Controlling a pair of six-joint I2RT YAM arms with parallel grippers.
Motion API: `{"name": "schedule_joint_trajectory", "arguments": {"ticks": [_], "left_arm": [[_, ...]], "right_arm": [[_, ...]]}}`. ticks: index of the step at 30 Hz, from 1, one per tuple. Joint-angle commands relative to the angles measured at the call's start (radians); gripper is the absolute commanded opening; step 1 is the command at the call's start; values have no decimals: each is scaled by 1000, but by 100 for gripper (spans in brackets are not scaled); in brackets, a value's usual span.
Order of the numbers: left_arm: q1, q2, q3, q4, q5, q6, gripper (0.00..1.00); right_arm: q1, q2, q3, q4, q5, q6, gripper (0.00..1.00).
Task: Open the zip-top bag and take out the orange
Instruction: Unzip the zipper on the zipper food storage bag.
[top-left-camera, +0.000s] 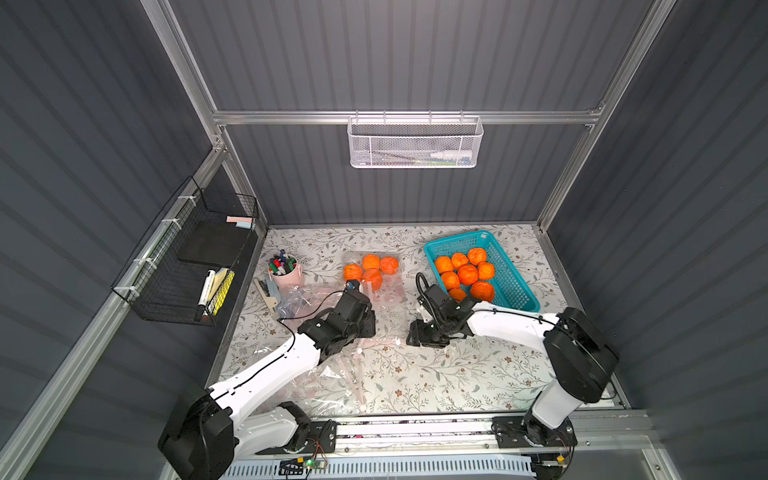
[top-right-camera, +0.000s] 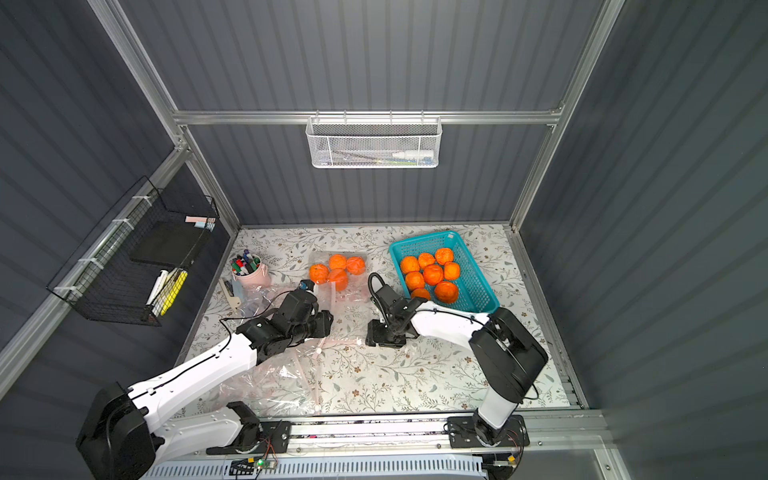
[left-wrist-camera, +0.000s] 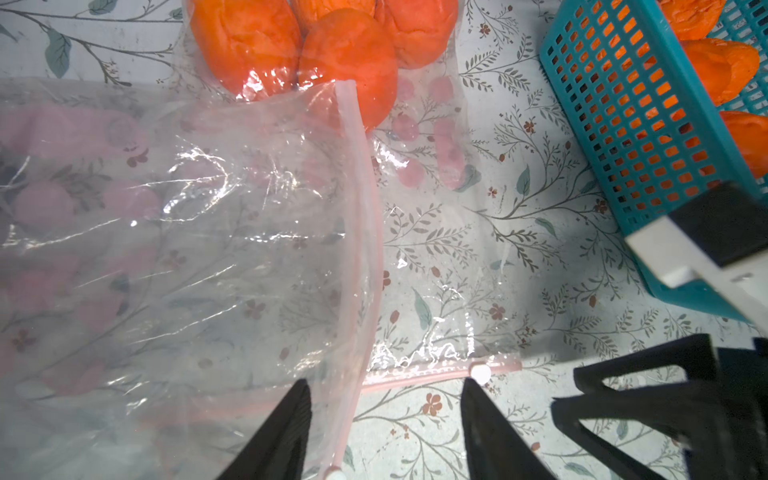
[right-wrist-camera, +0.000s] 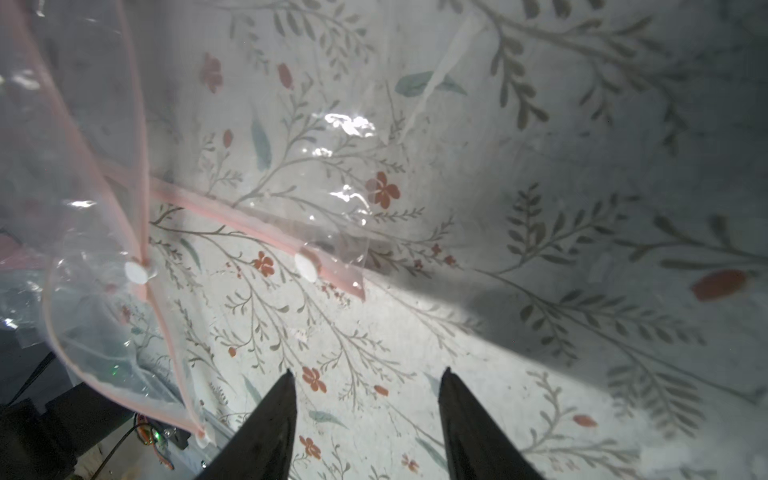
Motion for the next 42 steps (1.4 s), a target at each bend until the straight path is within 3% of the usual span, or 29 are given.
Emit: {"name": "schedule_joint_trajectory", "arguments": {"ticks": [1,8,11,17,19,23,32,42], "left_arm": [[7,-34,-2,-1,8,40,60],[7,-41,-11,15,24,51,60],[8,-45,-14,17,25,53,60],[8,-49,-20,17,24,53,60],[7,-49,-24,21,24,51,60],[7,-52,-28,17,20,50,60],[8,-103,-22,-11,-33,56,61],[7,-222,-12,-89,-197,-35,76]], "right_arm": [[6,42,23,64,-6,71,56],[4,138,36,146,-65,109,54],[4,153,43,156,-76,108,48],[5,133,39,174,-88,113,27],[4,126,37,189,-95,115,15],[-2,109,43,221,-129,124,0],[-59,-42,136,254,-239,91,0],[-142,-204,335,229,-276,-6,0]]}}
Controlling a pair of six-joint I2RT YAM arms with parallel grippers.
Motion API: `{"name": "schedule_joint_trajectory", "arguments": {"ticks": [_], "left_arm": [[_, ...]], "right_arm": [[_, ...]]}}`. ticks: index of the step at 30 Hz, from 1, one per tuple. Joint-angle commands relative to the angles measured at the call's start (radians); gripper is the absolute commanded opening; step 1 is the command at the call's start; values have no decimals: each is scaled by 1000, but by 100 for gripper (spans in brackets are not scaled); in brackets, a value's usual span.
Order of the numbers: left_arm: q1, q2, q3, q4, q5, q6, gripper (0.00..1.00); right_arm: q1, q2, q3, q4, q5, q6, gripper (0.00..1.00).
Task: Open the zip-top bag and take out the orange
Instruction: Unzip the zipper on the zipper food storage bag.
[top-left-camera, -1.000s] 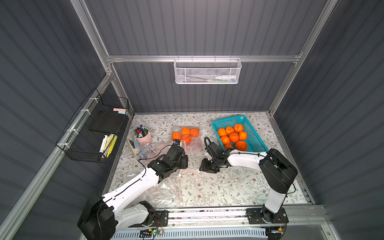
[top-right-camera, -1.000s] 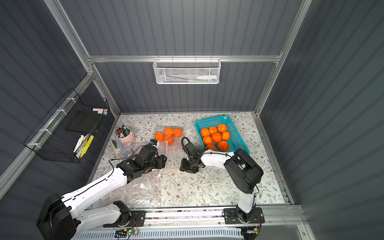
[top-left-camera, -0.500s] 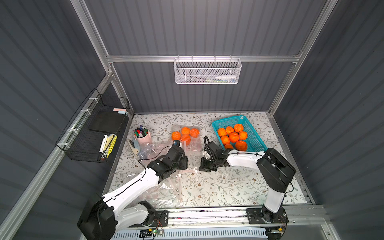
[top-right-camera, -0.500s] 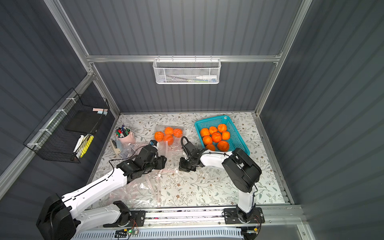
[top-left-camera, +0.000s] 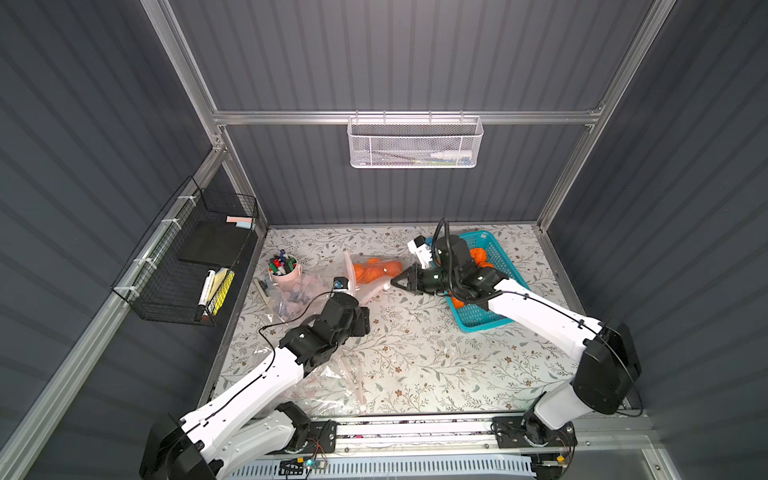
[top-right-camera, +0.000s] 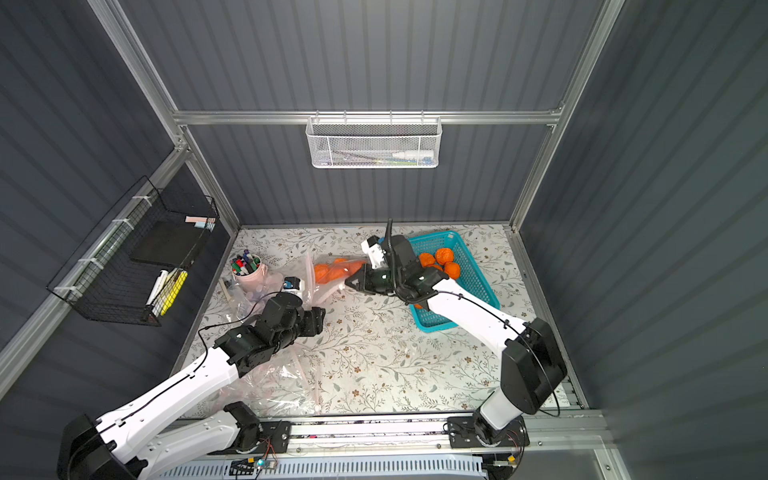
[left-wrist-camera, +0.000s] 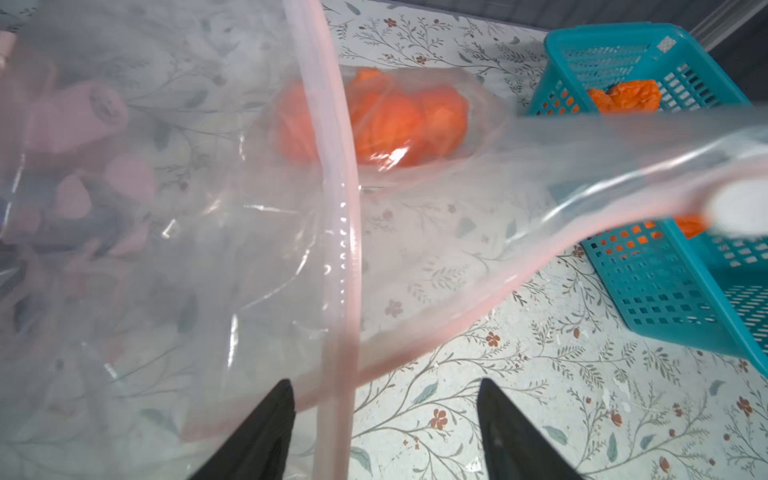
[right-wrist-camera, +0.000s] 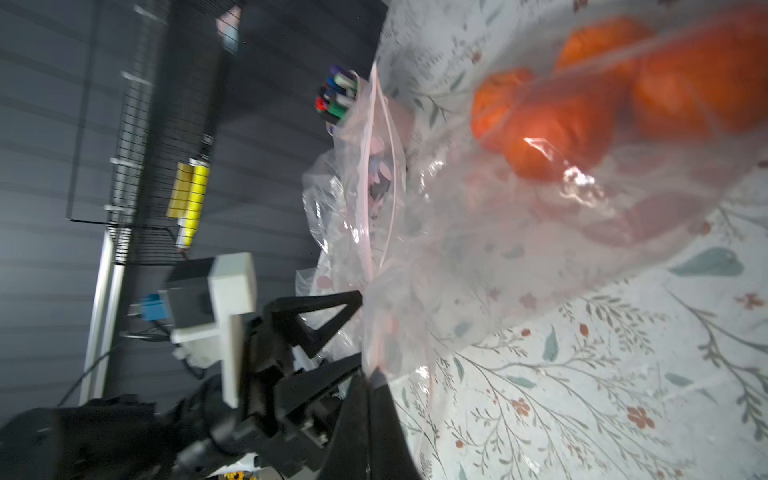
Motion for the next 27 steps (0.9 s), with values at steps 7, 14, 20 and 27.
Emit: {"name": "schedule_joint_trajectory", "arguments": {"ticks": [7,14,20,27], "left_arm": [[7,-104,86,-56,-60,86,80],[5,-28,243,55,195,517,75],[4,41,339,92,323,859,72],[-4,22,287,164,443,1271,73]], "right_arm": [[-54,-95,32,24,-59,28,0],[-56,-119,-82,104,-67,194,0],[-59,-136,-152,222,-102,439,0],[-62,-128,-228,368,-152,646,0]]}}
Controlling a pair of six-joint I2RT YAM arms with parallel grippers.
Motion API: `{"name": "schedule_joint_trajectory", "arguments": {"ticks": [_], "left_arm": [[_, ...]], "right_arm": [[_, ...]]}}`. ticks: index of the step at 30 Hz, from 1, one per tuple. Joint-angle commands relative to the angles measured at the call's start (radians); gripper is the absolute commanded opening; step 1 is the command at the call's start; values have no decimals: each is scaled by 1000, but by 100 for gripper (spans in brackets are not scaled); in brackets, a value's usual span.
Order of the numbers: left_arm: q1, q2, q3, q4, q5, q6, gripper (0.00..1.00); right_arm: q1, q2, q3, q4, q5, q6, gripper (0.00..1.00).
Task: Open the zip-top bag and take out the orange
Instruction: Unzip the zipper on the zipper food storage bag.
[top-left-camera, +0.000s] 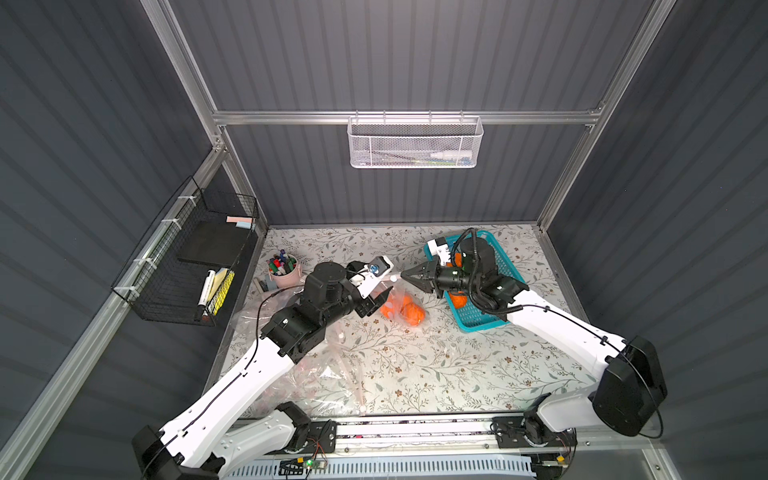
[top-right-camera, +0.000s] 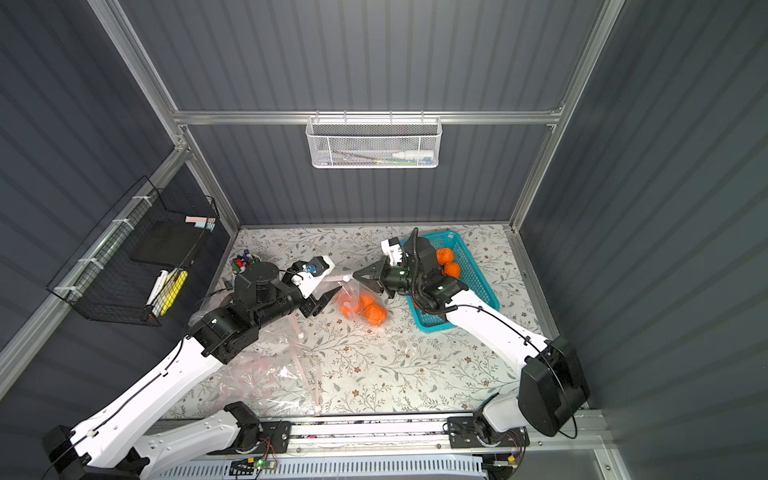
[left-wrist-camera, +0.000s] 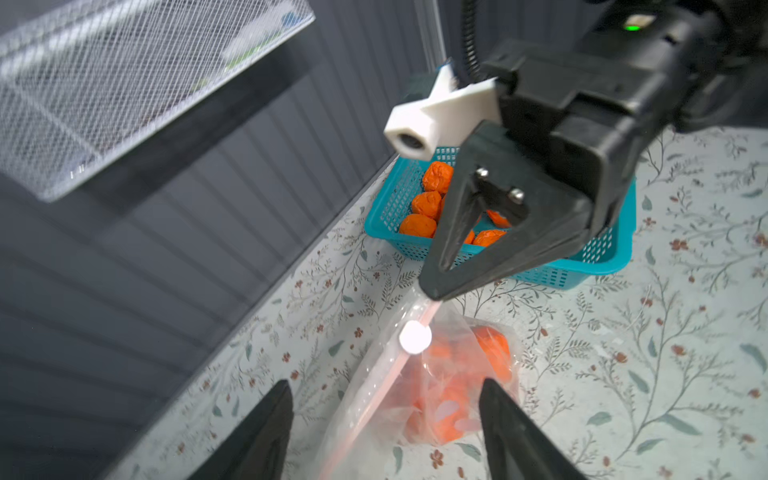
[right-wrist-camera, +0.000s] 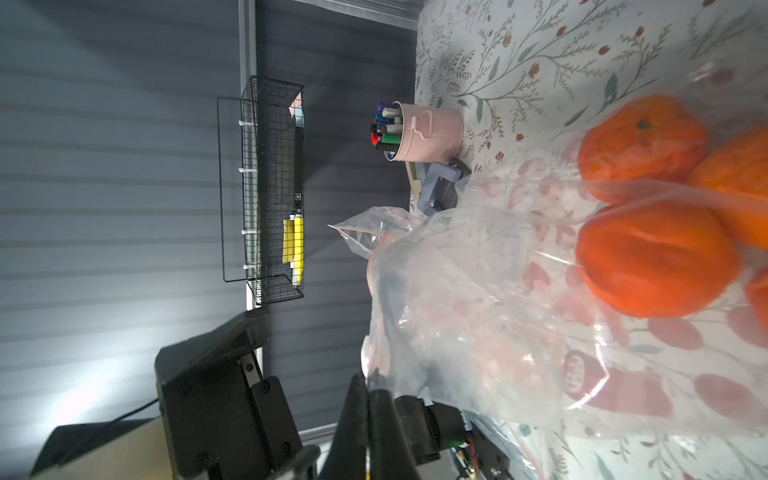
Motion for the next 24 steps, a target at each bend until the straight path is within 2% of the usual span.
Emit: {"name": "schedule_joint_trajectory", "arguments": {"ticks": [1,8,12,13,18,24], "left_arm": [[-4,4,-18,39,78,273,73],[-14,74,-16,30,41,367,66],[-14,72,-50,87,-22,373,57],[-14,72,-53,101,-34,374,52],[-14,64,-80,161,-44,388,37],[-14,97,-68,144,-47,403,35]], "right_arm": [[-4,-12,-15,111,-47,159,0],[-5,-2,-13,115,-71,189,0],[-4,4,-7,108,-83,184,0],[-4,6,-7,107,-85,186,0],[-4,17,4,107,-101,184,0],[-4,29,11,113,-120,192,0]]}}
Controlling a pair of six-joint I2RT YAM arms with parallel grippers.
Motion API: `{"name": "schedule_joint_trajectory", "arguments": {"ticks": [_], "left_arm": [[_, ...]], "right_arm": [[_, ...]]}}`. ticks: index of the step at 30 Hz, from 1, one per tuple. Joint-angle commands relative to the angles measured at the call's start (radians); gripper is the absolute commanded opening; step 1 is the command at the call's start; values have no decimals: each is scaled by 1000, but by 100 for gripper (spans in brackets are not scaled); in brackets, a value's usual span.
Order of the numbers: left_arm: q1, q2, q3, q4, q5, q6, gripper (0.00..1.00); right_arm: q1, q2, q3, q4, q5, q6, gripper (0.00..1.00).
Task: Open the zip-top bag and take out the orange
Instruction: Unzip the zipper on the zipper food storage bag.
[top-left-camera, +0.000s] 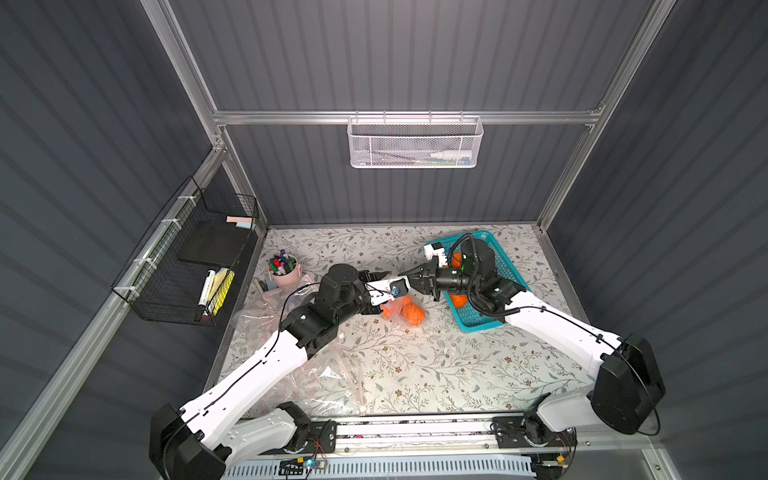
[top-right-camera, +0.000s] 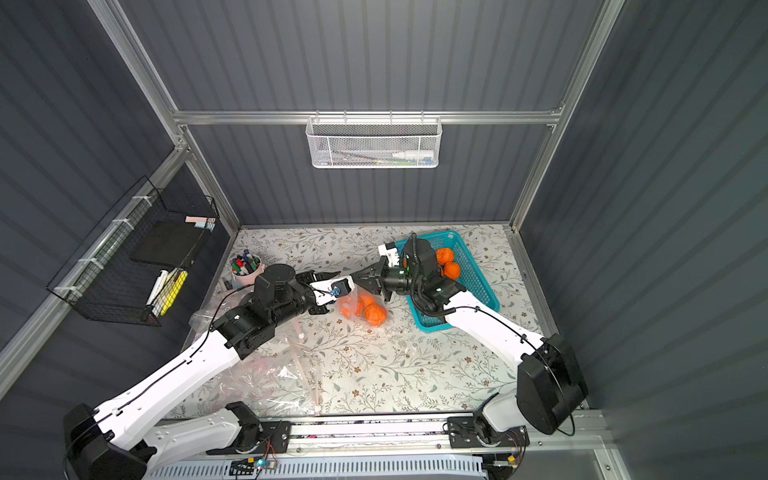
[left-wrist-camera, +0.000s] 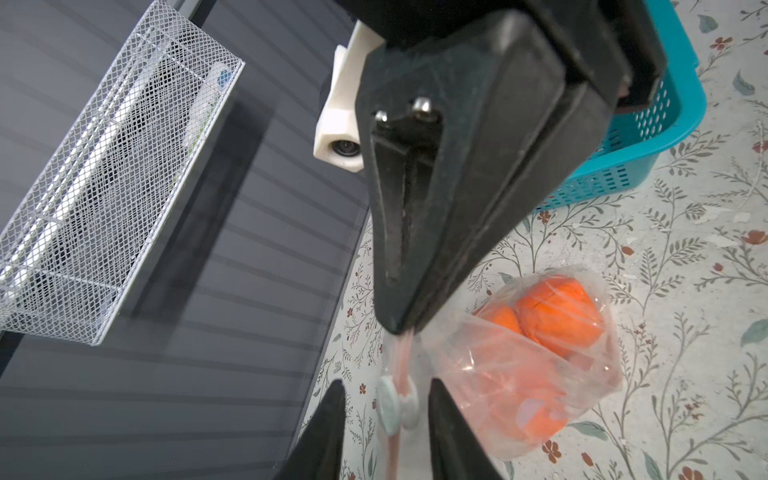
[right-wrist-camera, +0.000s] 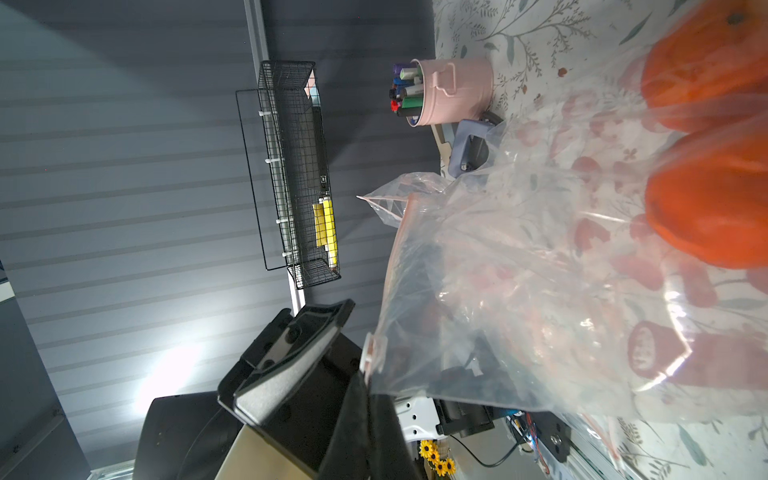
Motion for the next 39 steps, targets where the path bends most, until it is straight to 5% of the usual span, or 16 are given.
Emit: {"name": "schedule_joint_trajectory", "arguments": {"ticks": [1,14,39], "left_arm": [[-5,18,3,16,-8,20,35],[-5,19,-2,16,-23,21,8],[-4,-72,62,-189,-95,-52,8]], "right_arm": [[-4,15,27,35,-31,36,0],[-3,9,16,52,-32,51,0],[-291,-163,-60,134,-75,69,0]]}}
